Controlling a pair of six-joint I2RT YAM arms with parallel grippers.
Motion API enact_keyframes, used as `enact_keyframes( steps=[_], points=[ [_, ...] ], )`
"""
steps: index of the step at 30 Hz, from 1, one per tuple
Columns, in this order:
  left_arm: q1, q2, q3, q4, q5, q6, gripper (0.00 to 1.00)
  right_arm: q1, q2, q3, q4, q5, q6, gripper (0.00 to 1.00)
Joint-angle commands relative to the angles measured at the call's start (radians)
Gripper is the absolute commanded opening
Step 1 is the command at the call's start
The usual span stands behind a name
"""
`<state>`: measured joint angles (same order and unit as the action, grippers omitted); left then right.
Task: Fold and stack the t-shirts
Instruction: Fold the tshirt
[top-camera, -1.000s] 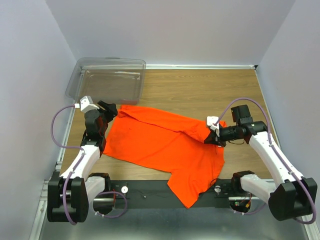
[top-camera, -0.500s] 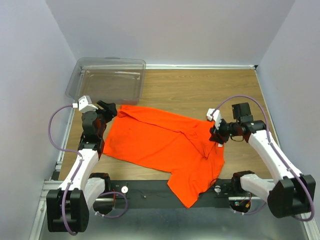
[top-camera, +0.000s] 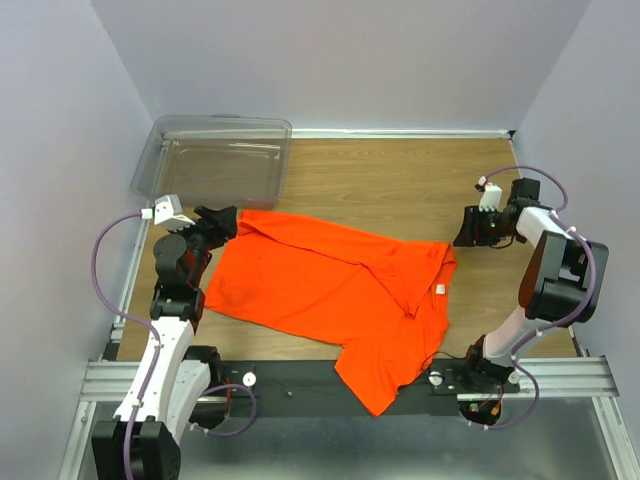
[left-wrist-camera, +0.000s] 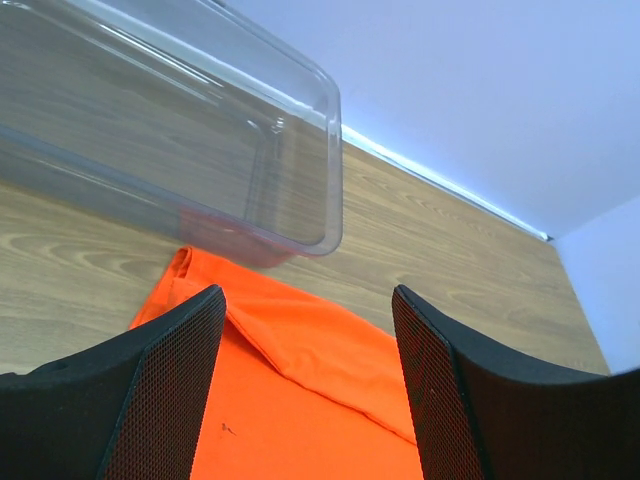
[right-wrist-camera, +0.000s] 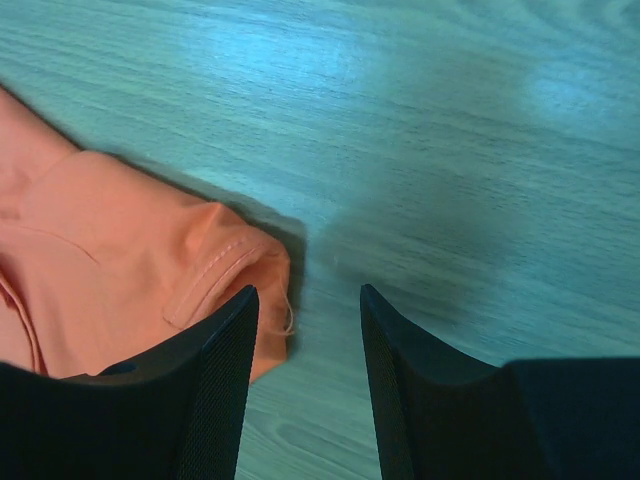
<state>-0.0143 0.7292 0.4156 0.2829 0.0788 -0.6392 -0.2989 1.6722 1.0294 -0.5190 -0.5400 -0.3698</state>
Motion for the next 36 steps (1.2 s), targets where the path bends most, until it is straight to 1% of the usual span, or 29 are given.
enact_keyframes(
  steps=[1, 4, 10, 19, 21, 24, 27, 28, 29, 30, 33, 36],
  points=[
    [0.007, -0.028, -0.029, -0.022, 0.055, 0.012, 0.75, -0.005, 0.073, 0.031, 0.017, -0.005, 0.081, 0.53],
    [0.007, -0.031, -0.034, -0.018, 0.062, 0.009, 0.76, -0.005, 0.078, 0.021, 0.017, 0.000, 0.077, 0.52],
    [0.007, -0.019, -0.035, -0.001, 0.082, 0.004, 0.76, -0.006, 0.083, -0.011, 0.002, -0.046, 0.060, 0.49],
    [0.007, -0.017, -0.032, 0.001, 0.095, 0.001, 0.76, -0.002, 0.132, -0.025, -0.059, -0.081, 0.008, 0.45],
    [0.007, -0.017, -0.037, 0.001, 0.095, 0.000, 0.75, 0.003, 0.136, -0.025, -0.070, -0.095, 0.003, 0.43],
    [0.007, -0.020, -0.035, -0.004, 0.096, -0.001, 0.76, 0.004, 0.144, -0.014, -0.087, -0.112, -0.003, 0.34],
    [0.007, -0.027, -0.031, -0.014, 0.095, 0.001, 0.76, 0.003, 0.149, 0.014, -0.090, -0.089, -0.003, 0.22],
    [0.007, -0.028, -0.026, -0.017, 0.092, 0.004, 0.76, 0.003, 0.149, 0.024, -0.090, -0.081, -0.003, 0.16],
    [0.007, -0.031, -0.023, -0.028, 0.088, 0.006, 0.76, 0.000, 0.156, 0.035, -0.090, -0.069, -0.004, 0.13],
    [0.007, -0.036, -0.018, -0.033, 0.085, 0.010, 0.75, -0.012, 0.162, 0.067, -0.090, -0.067, -0.001, 0.08],
    [0.007, -0.039, -0.009, -0.048, 0.079, 0.016, 0.75, -0.035, 0.204, 0.127, -0.090, -0.031, -0.001, 0.02],
    [0.007, -0.037, 0.003, -0.053, 0.079, 0.018, 0.75, -0.068, 0.263, 0.227, -0.088, 0.031, -0.012, 0.01]
  ],
)
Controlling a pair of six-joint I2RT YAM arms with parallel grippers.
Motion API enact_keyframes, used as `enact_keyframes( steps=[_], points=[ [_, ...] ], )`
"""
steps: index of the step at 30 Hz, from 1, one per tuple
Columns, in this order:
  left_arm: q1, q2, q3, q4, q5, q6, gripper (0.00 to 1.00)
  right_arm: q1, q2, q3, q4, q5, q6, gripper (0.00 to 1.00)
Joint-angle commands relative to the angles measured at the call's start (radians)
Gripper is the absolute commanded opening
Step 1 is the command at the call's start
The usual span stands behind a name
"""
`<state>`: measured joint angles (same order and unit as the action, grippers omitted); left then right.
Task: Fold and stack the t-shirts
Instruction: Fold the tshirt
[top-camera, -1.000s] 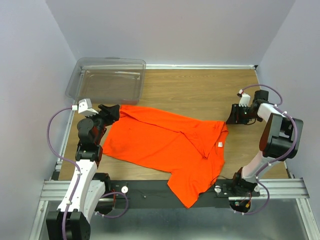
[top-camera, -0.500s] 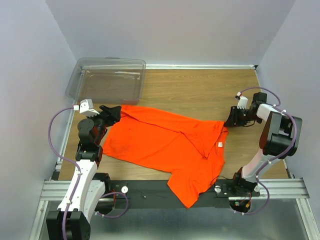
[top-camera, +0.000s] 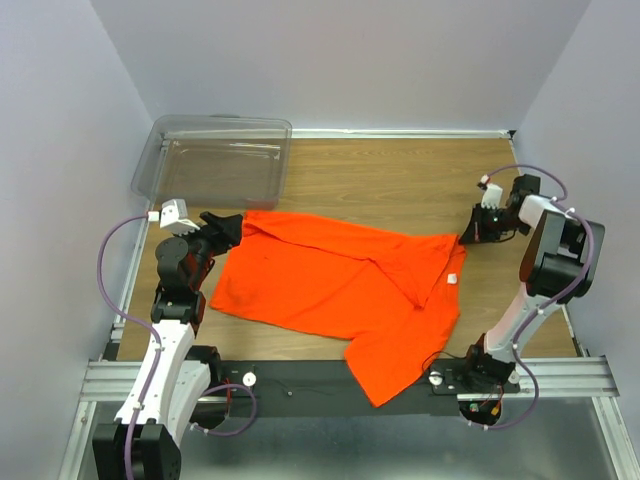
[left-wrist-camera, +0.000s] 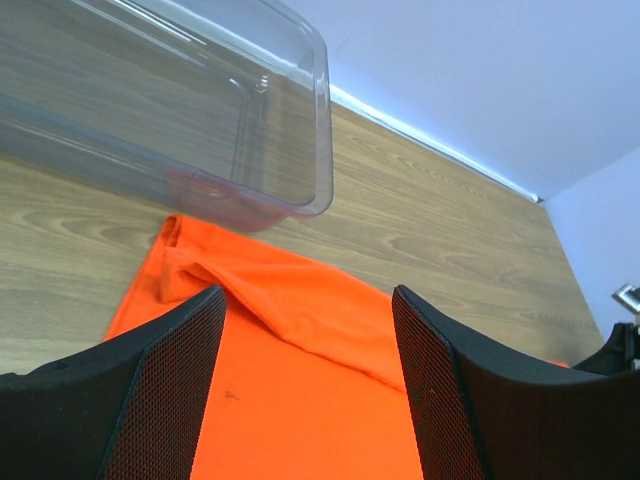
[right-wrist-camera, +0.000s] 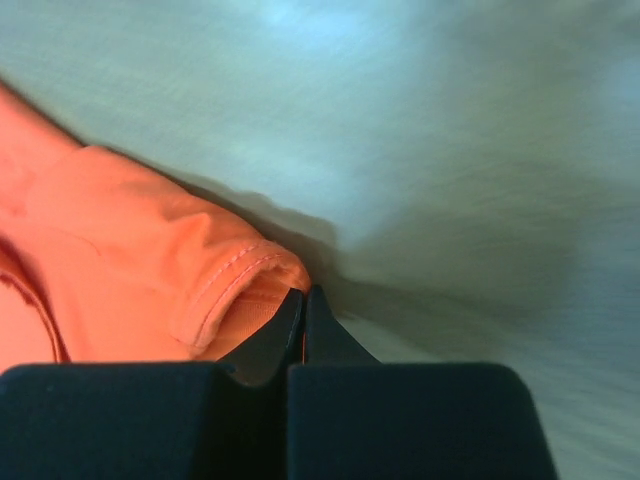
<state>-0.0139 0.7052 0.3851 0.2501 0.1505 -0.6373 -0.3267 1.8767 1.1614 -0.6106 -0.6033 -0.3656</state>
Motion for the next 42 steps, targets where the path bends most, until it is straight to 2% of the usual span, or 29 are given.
enact_keyframes(
  steps=[1, 7, 15, 19, 21, 22, 24, 26, 29, 32, 36, 42],
  points=[
    [0.006, -0.012, 0.037, -0.018, 0.009, 0.016, 0.76, -0.043, 0.077, 0.121, 0.003, 0.111, -0.018, 0.00],
    [0.006, 0.037, 0.049, 0.026, 0.032, 0.016, 0.76, -0.044, 0.266, 0.381, 0.011, 0.203, 0.007, 0.01],
    [0.006, 0.181, 0.099, 0.120, 0.168, 0.033, 0.74, -0.026, 0.478, 0.725, 0.037, 0.307, 0.059, 0.04],
    [-0.024, 0.252, 0.130, 0.117, 0.158, 0.048, 0.72, 0.005, 0.532, 0.799, 0.083, 0.381, 0.085, 0.06],
    [-0.043, 0.299, 0.138, 0.097, 0.114, 0.051, 0.72, 0.018, 0.545, 0.837, 0.112, 0.405, 0.109, 0.09],
    [-0.066, 0.319, 0.147, 0.094, 0.097, 0.053, 0.71, 0.021, 0.545, 0.851, 0.126, 0.407, 0.117, 0.21],
    [-0.092, 0.385, 0.158, 0.094, 0.052, 0.047, 0.70, 0.034, 0.529, 0.850, 0.137, 0.419, 0.119, 0.38],
    [-0.164, 0.434, 0.185, 0.100, 0.021, 0.045, 0.69, 0.041, 0.497, 0.821, 0.164, 0.421, 0.114, 0.50],
    [-0.280, 0.531, 0.230, 0.104, -0.107, 0.047, 0.67, 0.060, 0.391, 0.703, 0.237, 0.437, 0.093, 0.56],
    [-0.337, 0.563, 0.250, 0.104, -0.204, 0.048, 0.66, 0.087, 0.283, 0.571, 0.298, 0.454, 0.059, 0.59],
    [-0.354, 0.565, 0.222, 0.112, -0.295, 0.054, 0.64, 0.135, 0.169, 0.453, 0.350, 0.485, 0.015, 0.62],
    [-0.356, 0.516, 0.160, 0.124, -0.298, 0.074, 0.63, 0.182, 0.064, 0.343, 0.397, 0.520, -0.007, 0.66]
  ],
)
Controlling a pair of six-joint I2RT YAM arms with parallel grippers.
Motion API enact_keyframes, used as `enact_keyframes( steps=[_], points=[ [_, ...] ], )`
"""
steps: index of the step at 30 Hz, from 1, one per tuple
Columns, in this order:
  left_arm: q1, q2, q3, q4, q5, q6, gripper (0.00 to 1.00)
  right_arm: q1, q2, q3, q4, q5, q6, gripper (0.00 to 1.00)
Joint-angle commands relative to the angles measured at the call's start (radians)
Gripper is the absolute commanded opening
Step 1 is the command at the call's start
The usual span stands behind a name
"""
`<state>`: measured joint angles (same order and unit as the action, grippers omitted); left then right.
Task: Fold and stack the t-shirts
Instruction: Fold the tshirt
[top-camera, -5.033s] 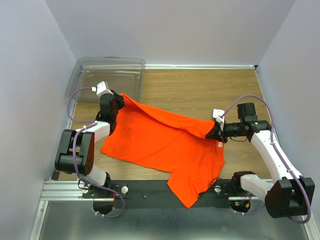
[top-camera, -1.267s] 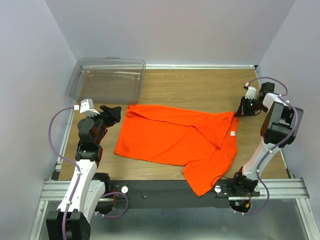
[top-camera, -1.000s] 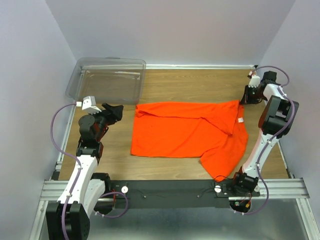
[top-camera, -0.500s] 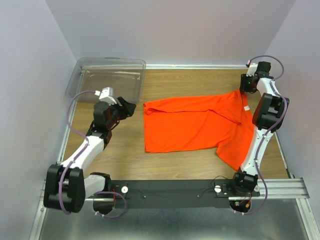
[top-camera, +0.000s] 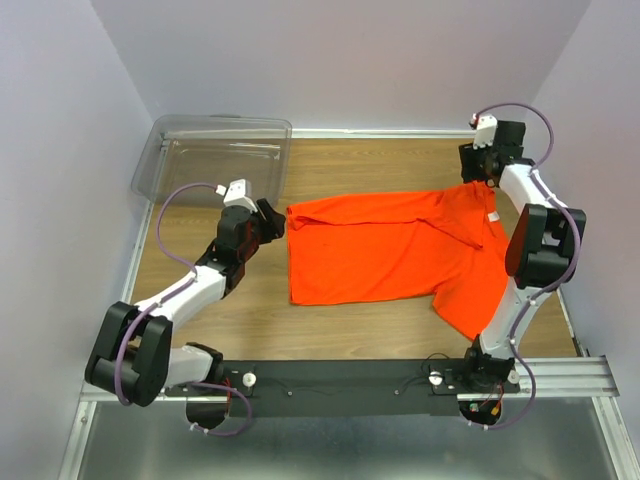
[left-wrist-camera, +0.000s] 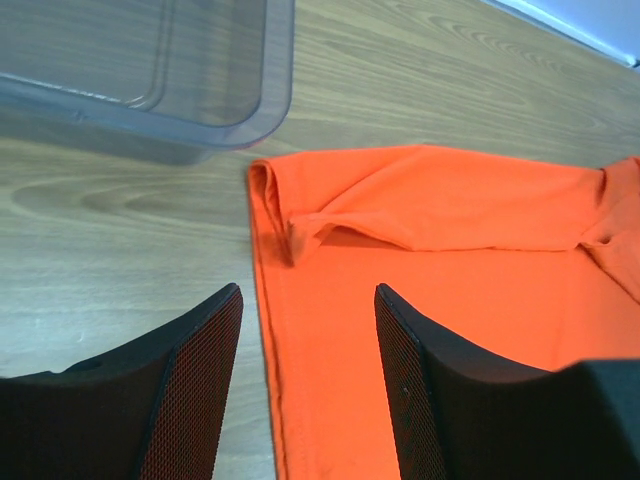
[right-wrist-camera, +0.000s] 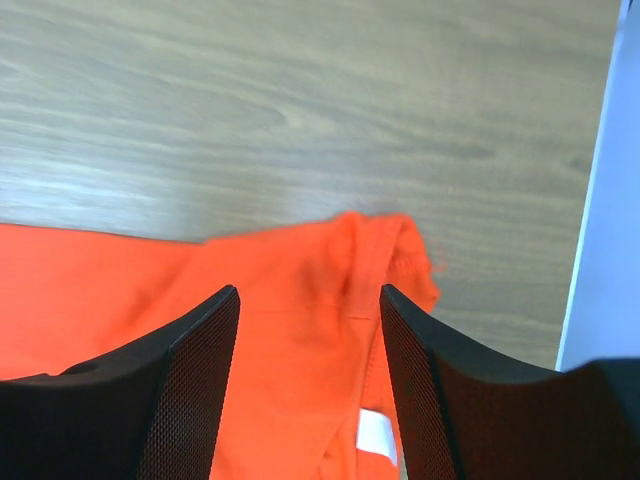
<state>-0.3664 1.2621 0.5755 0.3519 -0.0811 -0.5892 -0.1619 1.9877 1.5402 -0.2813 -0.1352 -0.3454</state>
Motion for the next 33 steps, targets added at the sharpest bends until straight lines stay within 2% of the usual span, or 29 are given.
enact_keyframes(
  steps=[1, 3, 5, 6, 7, 8, 10, 11, 12, 13, 15, 18, 19, 23, 26, 33],
  points=[
    [-0.002, -0.046, -0.040, 0.022, -0.068, 0.029, 0.63, 0.018, -0.053, -0.035, 0.071, 0.051, -0.024, 0.66],
    [-0.003, -0.066, -0.052, 0.024, -0.068, 0.029, 0.63, 0.018, -0.062, -0.038, 0.067, 0.022, -0.023, 0.66],
    [-0.003, -0.073, -0.069, 0.036, -0.062, 0.032, 0.63, 0.021, -0.099, -0.066, 0.051, -0.087, -0.046, 0.65],
    [-0.002, -0.078, -0.075, 0.044, -0.059, 0.034, 0.63, 0.042, -0.110, -0.084, 0.012, -0.248, -0.128, 0.65],
    [-0.002, -0.076, -0.086, 0.051, -0.052, 0.032, 0.63, 0.062, -0.115, -0.083, -0.049, -0.341, -0.192, 0.65],
    [-0.002, -0.067, -0.089, 0.064, -0.042, 0.028, 0.63, 0.091, -0.116, -0.080, -0.205, -0.486, -0.267, 0.65],
    [-0.002, -0.053, -0.097, 0.070, -0.031, 0.019, 0.62, 0.220, -0.144, -0.126, -0.313, -0.564, -0.460, 0.65],
    [-0.002, -0.049, -0.100, 0.074, -0.029, 0.009, 0.61, 0.273, -0.161, -0.165, -0.328, -0.576, -0.502, 0.65],
    [0.000, -0.044, -0.104, 0.081, -0.025, -0.007, 0.60, 0.388, -0.177, -0.217, -0.325, -0.570, -0.583, 0.65],
    [0.000, -0.044, -0.114, 0.082, -0.023, -0.017, 0.60, 0.447, -0.184, -0.230, -0.296, -0.558, -0.599, 0.65],
    [0.001, -0.062, -0.123, 0.084, -0.026, -0.041, 0.57, 0.589, -0.161, -0.194, -0.241, -0.485, -0.554, 0.65],
    [0.015, -0.104, -0.144, 0.075, -0.029, -0.069, 0.55, 0.671, -0.063, -0.088, -0.142, -0.390, -0.472, 0.65],
    [0.029, -0.115, -0.157, 0.071, -0.017, -0.086, 0.53, 0.703, -0.029, -0.007, -0.118, -0.371, -0.430, 0.65],
    [0.085, -0.179, -0.203, 0.076, 0.046, -0.135, 0.52, 0.771, 0.120, 0.171, -0.101, -0.258, -0.397, 0.64],
    [0.122, -0.225, -0.244, 0.087, 0.107, -0.156, 0.52, 0.782, 0.213, 0.256, -0.101, -0.250, -0.386, 0.64],
    [0.164, -0.289, -0.301, 0.110, 0.190, -0.179, 0.52, 0.794, 0.316, 0.357, -0.099, -0.282, -0.366, 0.62]
  ],
)
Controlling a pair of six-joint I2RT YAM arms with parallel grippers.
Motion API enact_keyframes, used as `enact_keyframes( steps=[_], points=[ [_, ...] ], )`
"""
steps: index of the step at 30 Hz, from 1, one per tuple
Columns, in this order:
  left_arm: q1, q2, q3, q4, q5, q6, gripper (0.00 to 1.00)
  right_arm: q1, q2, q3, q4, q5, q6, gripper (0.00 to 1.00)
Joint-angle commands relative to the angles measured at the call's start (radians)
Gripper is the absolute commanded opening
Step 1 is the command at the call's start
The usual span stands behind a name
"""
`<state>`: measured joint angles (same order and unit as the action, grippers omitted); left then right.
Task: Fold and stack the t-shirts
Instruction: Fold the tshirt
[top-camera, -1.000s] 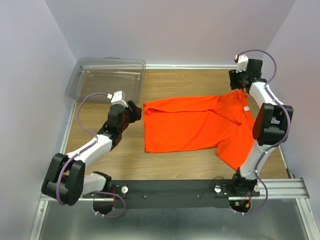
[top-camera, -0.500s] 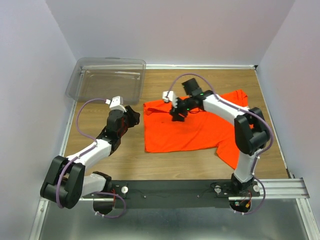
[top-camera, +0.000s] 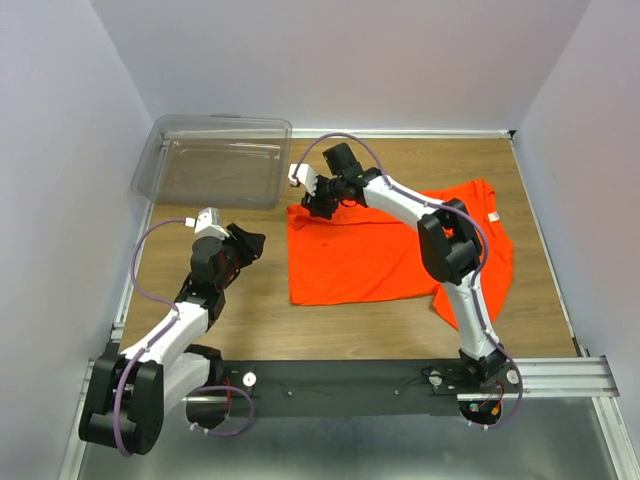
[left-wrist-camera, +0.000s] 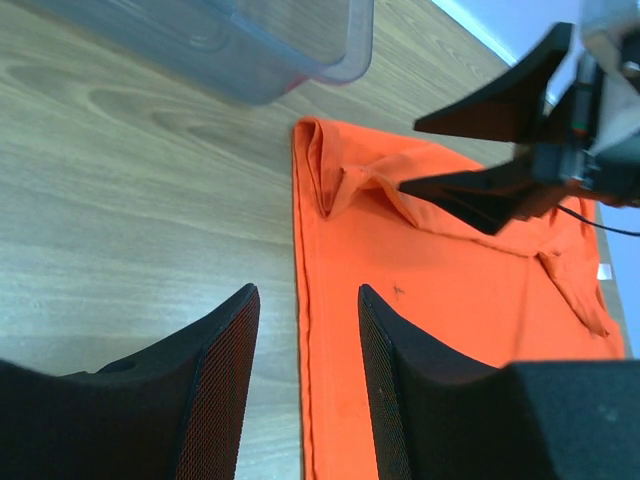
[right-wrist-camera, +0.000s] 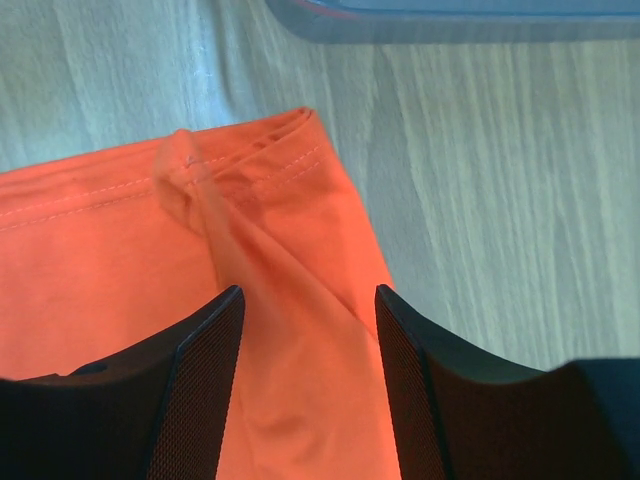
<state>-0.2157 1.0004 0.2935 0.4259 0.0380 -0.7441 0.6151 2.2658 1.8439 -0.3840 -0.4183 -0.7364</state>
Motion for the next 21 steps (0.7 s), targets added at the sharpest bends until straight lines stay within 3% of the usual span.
enact_keyframes(
  steps=[1, 21],
  points=[
    [0.018, -0.029, -0.024, 0.036, 0.074, -0.024, 0.52, 0.020, 0.043, 0.066, 0.002, -0.005, 0.032, 0.61],
    [0.027, -0.025, -0.063, 0.083, 0.132, -0.026, 0.52, 0.060, -0.005, 0.028, 0.000, -0.121, 0.092, 0.54]
  ],
)
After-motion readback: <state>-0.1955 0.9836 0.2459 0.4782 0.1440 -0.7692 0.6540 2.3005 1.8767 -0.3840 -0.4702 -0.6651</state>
